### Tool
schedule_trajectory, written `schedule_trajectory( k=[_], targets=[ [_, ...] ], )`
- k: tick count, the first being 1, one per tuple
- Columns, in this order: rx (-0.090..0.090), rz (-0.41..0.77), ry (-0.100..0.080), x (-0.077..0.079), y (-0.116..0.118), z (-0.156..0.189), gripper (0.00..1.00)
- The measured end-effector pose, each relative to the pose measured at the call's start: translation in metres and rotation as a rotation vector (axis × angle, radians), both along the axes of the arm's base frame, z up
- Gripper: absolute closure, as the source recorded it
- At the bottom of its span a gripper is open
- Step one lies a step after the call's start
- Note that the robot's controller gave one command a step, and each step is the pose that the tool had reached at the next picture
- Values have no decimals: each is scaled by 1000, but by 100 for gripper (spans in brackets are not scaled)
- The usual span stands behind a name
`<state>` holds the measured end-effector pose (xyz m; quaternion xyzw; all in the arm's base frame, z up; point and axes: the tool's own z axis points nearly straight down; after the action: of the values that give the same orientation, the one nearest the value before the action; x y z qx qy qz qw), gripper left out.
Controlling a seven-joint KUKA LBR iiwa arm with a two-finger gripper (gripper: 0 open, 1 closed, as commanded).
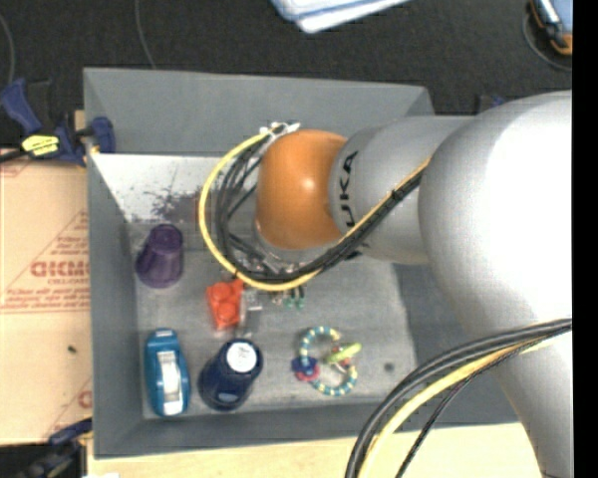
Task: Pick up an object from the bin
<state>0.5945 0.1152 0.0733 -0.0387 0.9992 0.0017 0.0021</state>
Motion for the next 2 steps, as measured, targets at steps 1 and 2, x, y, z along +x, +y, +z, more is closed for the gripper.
schedule_trajectory(
  k=[1,2],
  targets=[
    [0,0,-1,0,0,4,100],
    [0,-1,1,0,0,10,100]
  ],
)
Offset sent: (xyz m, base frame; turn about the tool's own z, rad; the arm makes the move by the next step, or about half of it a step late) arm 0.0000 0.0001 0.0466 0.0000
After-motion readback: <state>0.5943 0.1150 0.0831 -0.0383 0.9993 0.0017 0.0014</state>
